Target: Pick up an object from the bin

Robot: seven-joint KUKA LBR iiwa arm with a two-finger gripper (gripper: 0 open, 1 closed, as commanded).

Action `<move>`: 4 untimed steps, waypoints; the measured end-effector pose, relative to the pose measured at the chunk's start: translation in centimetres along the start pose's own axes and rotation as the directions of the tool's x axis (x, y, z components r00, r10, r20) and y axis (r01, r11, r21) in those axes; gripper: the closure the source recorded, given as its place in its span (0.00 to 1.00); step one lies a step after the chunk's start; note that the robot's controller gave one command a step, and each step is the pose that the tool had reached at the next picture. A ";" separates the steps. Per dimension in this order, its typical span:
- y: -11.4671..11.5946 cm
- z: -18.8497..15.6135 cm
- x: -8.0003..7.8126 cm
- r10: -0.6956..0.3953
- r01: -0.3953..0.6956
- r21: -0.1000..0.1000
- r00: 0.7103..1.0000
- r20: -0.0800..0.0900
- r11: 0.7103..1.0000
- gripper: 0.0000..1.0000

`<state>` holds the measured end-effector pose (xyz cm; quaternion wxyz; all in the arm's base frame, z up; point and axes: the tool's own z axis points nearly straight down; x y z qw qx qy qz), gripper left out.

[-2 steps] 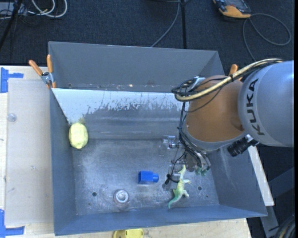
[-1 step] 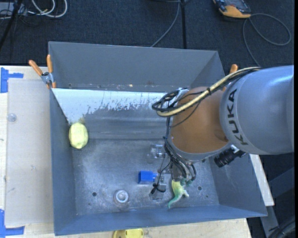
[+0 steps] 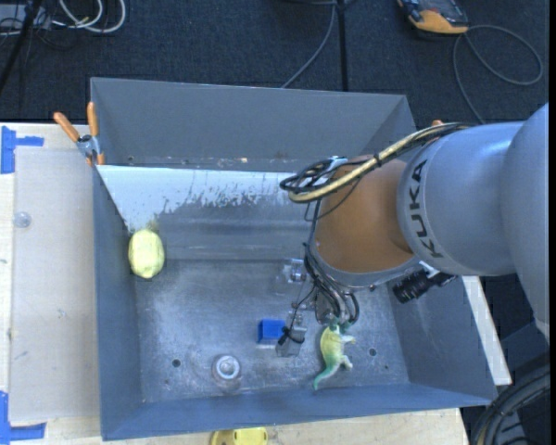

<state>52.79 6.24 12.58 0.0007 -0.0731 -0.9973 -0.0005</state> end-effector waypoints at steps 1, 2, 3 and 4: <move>0.0 5.6 0.5 0.050 -0.050 0.002 0.999 -0.009 0.999 0.00; -0.7 5.7 1.8 0.156 -0.156 0.001 0.988 -0.004 0.988 1.00; -0.7 5.7 1.8 0.156 -0.156 0.001 0.988 -0.004 0.988 1.00; -0.7 5.6 1.8 0.156 -0.156 0.001 0.988 -0.005 0.988 1.00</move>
Offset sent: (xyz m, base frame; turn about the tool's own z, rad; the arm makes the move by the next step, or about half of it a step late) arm -0.0180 -0.0042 -0.0558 0.1569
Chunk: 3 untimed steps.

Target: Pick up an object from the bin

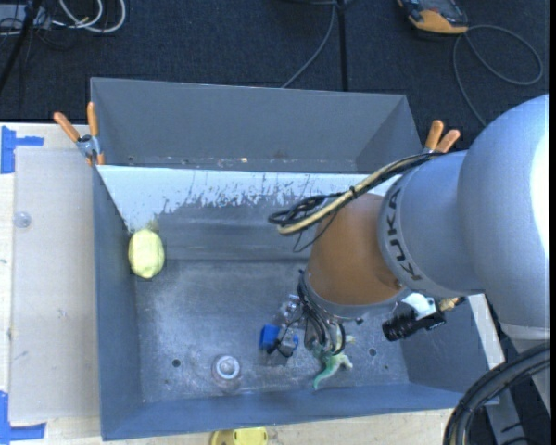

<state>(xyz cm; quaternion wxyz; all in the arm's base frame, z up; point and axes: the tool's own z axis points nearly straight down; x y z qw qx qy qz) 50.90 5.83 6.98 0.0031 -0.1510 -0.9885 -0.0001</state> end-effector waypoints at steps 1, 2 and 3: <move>-0.1 -0.5 0.1 0.000 0.000 0.002 1.000 -0.004 1.000 1.00; -0.1 -2.7 0.3 -0.001 0.001 0.004 1.000 -0.010 1.000 1.00; -0.1 -4.7 0.1 -0.002 0.002 0.001 1.000 -0.003 1.000 1.00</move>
Offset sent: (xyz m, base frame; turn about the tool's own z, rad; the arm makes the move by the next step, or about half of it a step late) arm -0.0002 0.0000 0.0781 0.0000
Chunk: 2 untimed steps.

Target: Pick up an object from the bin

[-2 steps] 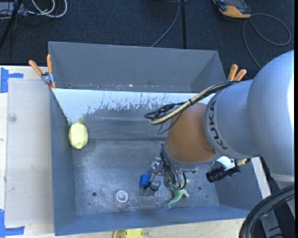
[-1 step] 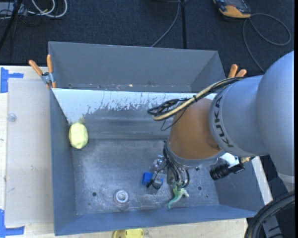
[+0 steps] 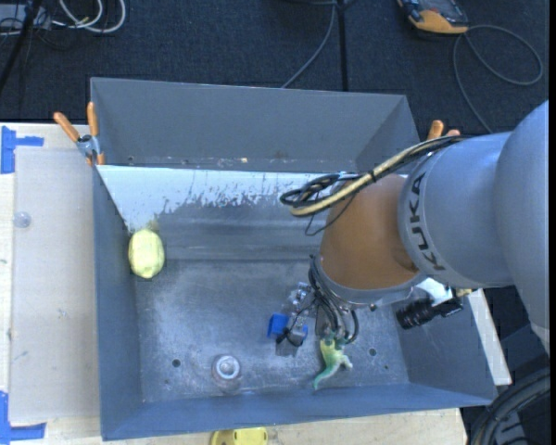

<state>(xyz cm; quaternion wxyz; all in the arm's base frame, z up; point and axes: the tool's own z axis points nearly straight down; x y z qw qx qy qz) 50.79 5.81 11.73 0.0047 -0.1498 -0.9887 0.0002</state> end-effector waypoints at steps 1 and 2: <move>0.0 -1.3 -0.1 -0.001 0.001 -0.001 1.000 0.003 1.000 1.00; 0.0 -2.4 -0.1 -0.002 0.002 -0.001 1.000 0.002 1.000 1.00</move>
Offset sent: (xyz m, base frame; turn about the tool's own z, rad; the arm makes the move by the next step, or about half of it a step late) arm 0.0001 0.0001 0.0458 0.0000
